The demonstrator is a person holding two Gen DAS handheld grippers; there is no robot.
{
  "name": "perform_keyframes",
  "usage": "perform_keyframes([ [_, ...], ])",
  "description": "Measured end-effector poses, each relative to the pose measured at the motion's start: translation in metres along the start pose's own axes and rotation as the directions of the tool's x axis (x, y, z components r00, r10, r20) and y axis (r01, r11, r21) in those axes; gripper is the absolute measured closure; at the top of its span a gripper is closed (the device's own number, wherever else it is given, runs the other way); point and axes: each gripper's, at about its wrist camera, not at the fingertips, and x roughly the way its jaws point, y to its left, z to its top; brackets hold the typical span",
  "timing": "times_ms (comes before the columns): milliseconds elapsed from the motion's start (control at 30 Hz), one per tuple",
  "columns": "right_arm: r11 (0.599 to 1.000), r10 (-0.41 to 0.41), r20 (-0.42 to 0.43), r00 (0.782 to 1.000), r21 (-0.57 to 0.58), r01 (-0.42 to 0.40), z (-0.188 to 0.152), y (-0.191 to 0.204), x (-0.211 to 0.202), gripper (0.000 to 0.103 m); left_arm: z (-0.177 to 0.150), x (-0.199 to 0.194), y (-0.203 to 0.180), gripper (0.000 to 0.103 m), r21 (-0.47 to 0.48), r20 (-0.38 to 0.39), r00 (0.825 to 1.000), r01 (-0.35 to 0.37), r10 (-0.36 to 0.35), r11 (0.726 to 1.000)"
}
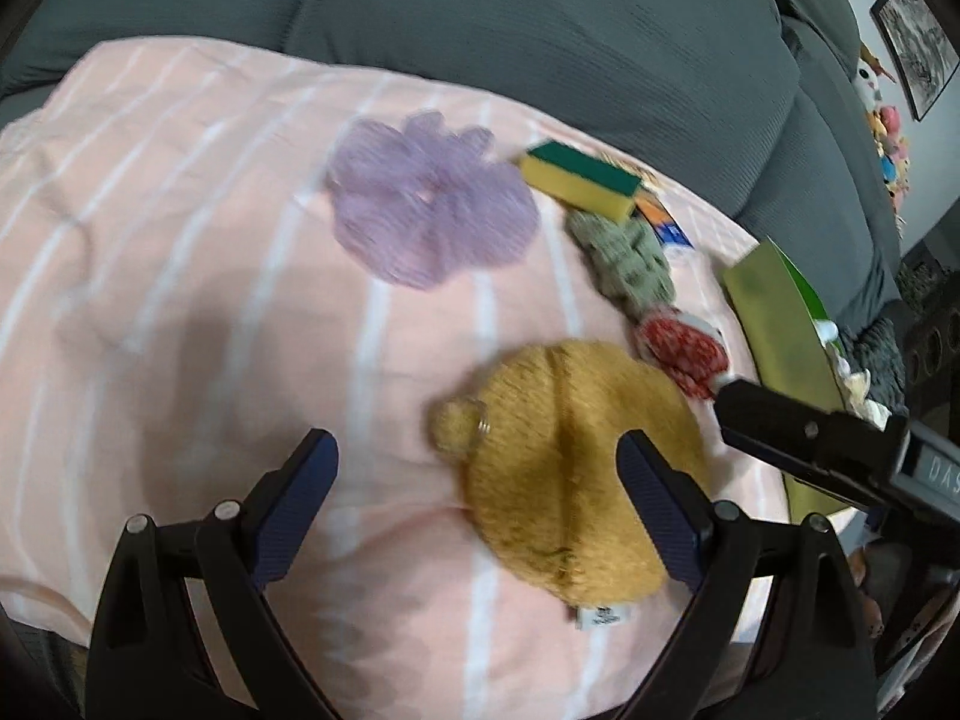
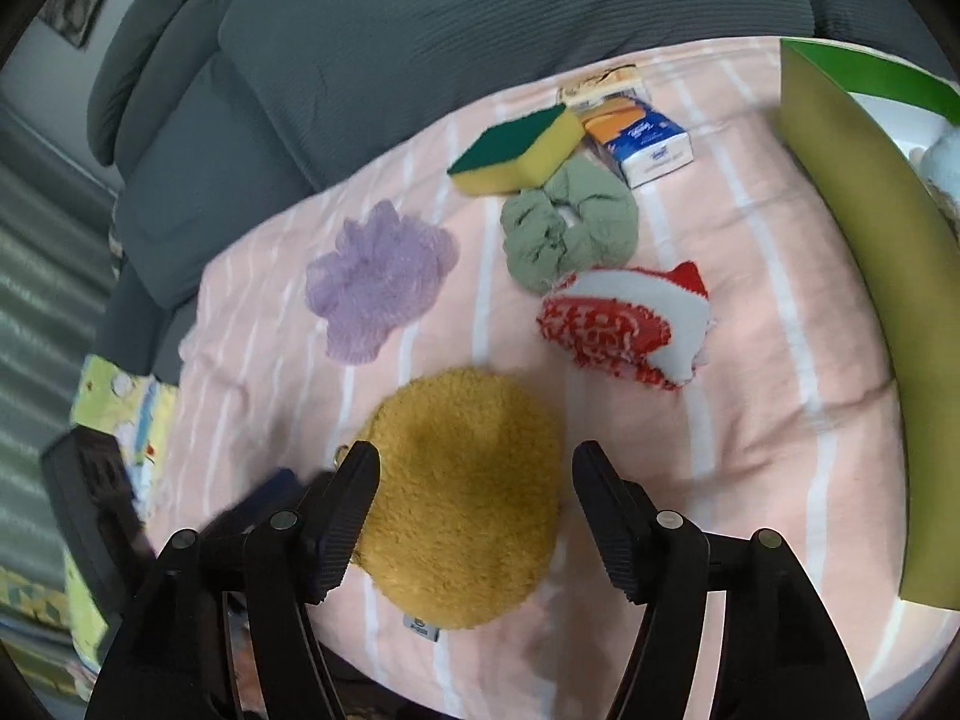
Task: Organize soft objects
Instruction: 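Close the right tool on the mustard-yellow fuzzy plush and lift it, then carry the fuzzy plush into the green box and open the right tool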
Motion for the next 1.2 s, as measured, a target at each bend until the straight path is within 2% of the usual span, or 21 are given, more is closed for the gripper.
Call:
perform_keyframes([
  [100,1.0,0.019,-0.031,0.999,0.01,-0.019,0.0,0.0,0.01,0.035,-0.003,0.005,-0.006,0.013,0.003,-0.024,0.999,0.038,-0.038,0.999],
  [200,0.999,0.024,-0.071,0.997,0.046,-0.021,0.0,-0.003,0.026,0.035,-0.006,0.008,-0.015,0.037,0.033,-0.025,0.998,0.053,-0.052,0.998],
  [267,0.997,0.034,-0.091,0.995,0.071,-0.028,0.0,-0.006,0.035,0.035,-0.008,0.015,-0.019,0.042,0.041,-0.056,0.997,0.061,-0.059,0.997],
  [367,0.995,0.064,-0.108,0.992,0.084,-0.055,-0.001,-0.007,0.046,0.035,-0.012,0.017,-0.025,0.057,0.08,-0.045,0.999,0.033,-0.029,0.996],
  [467,0.994,0.078,-0.096,0.992,0.082,-0.07,-0.001,-0.005,0.046,0.035,-0.012,0.016,-0.029,0.063,0.091,-0.037,0.998,0.055,-0.052,0.994],
  [533,0.987,0.143,-0.113,0.983,0.087,-0.134,-0.003,-0.004,0.046,0.047,-0.012,0.013,-0.032,0.065,0.106,-0.024,0.998,0.056,-0.054,0.993],
  [567,0.982,0.176,-0.124,0.976,0.089,-0.166,-0.003,-0.002,0.047,0.047,-0.011,0.01,-0.035,0.065,0.112,-0.013,0.998,0.056,-0.055,0.992],
  [667,0.986,0.161,-0.086,0.983,0.046,-0.157,-0.004,0.007,0.034,0.05,-0.01,-0.003,-0.045,0.066,0.132,0.026,0.998,0.055,-0.059,0.99],
  [733,0.983,0.181,-0.048,0.982,0.027,-0.18,-0.002,0.011,0.02,0.052,-0.008,-0.013,-0.052,0.066,0.15,0.063,0.996,0.058,-0.068,0.987],
  [933,0.984,0.177,0.106,0.978,-0.033,-0.174,0.004,0.018,-0.035,0.052,0.004,-0.038,-0.092,0.066,0.229,0.147,0.982,0.081,-0.117,0.97],
  [1033,0.984,0.176,0.189,0.966,-0.041,-0.171,0.009,0.011,-0.067,0.052,0.009,-0.048,-0.122,0.066,0.295,0.182,0.972,0.089,-0.148,0.951],
  [1200,0.988,0.151,0.327,0.933,-0.018,-0.154,0.01,-0.016,-0.117,0.052,0.009,-0.051,-0.166,0.066,0.376,0.205,0.955,0.125,-0.214,0.918],
])
